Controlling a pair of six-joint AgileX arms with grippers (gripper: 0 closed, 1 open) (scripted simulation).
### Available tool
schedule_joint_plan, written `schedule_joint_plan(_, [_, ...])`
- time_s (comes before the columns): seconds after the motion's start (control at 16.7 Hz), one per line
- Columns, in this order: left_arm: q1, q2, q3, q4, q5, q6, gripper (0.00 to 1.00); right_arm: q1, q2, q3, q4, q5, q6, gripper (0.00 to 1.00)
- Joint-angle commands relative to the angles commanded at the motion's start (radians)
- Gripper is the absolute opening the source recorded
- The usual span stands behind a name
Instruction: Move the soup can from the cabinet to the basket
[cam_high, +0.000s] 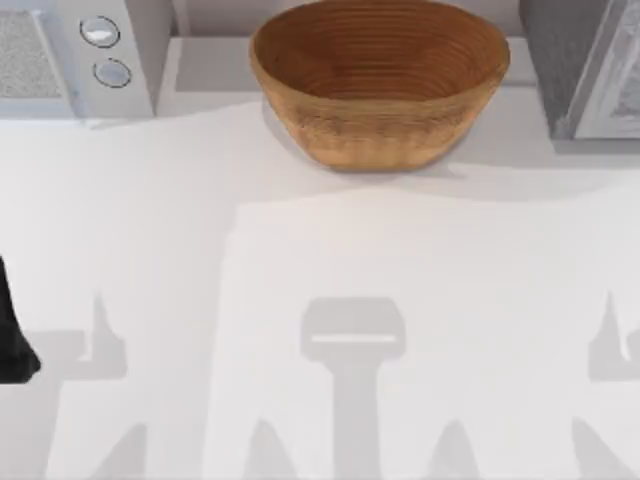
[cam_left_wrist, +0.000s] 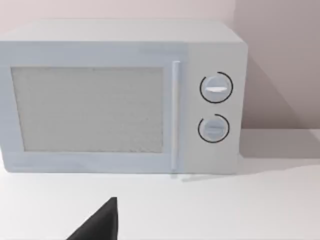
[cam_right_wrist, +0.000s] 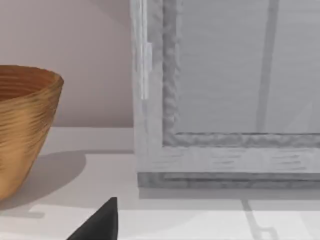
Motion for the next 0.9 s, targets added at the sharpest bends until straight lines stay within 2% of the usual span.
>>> schedule_joint_plan(0.24, [0.0,0.0,0.0,0.0,0.0,0.0,1.0,0.004,0.023,0.031,-0.007,0.003,0.001,1.0])
schedule_joint_plan(0.42, [0.0,0.0,0.0,0.0,0.0,0.0,1.0,0.019,0.12,0.154,-0.037,0.017,0.002,1.0])
schedule_joint_plan(0.9, [0.0,0.0,0.0,0.0,0.0,0.0,1.0,0.083,0.584,0.772,-0.182,0.085,0.009,1.0])
